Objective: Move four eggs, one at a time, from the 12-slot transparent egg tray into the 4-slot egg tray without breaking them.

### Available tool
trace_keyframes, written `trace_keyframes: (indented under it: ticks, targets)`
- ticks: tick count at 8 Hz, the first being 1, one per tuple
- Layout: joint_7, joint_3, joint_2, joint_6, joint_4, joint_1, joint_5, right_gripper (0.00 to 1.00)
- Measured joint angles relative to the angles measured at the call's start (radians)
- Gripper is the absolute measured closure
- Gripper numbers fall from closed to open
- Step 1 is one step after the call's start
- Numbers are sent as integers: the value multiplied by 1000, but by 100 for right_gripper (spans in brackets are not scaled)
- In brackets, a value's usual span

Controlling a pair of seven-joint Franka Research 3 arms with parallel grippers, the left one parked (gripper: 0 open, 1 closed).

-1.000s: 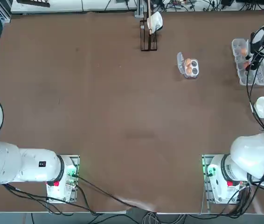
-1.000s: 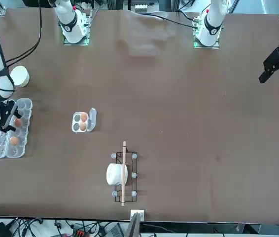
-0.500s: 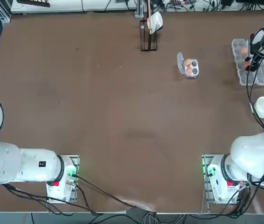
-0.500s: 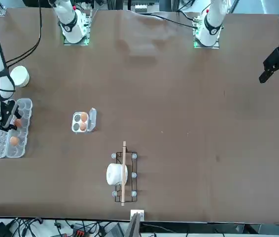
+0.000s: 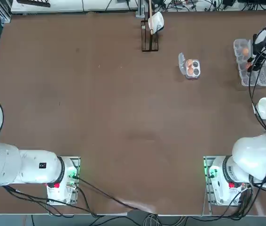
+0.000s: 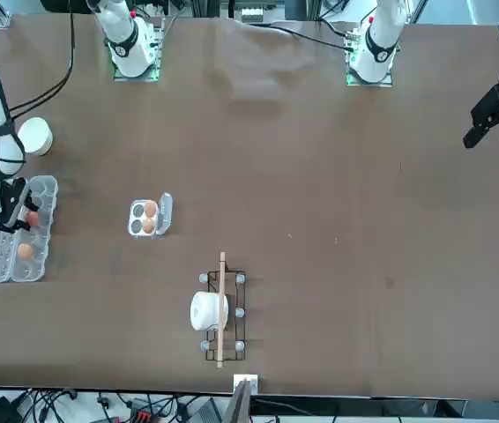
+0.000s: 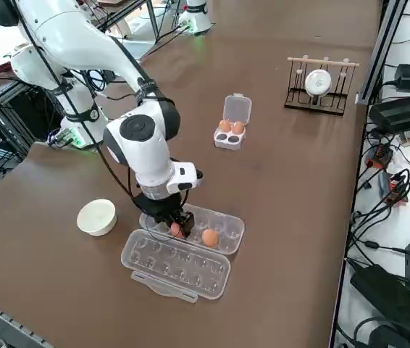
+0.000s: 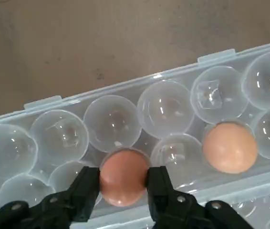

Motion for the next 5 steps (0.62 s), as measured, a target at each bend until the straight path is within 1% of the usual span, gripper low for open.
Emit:
trace_keyframes:
  ticks: [3,5]
  targets:
    - [0,2,8,-67,44,-4,1,42]
    - [0,3,6,-163,99,-5,1,42]
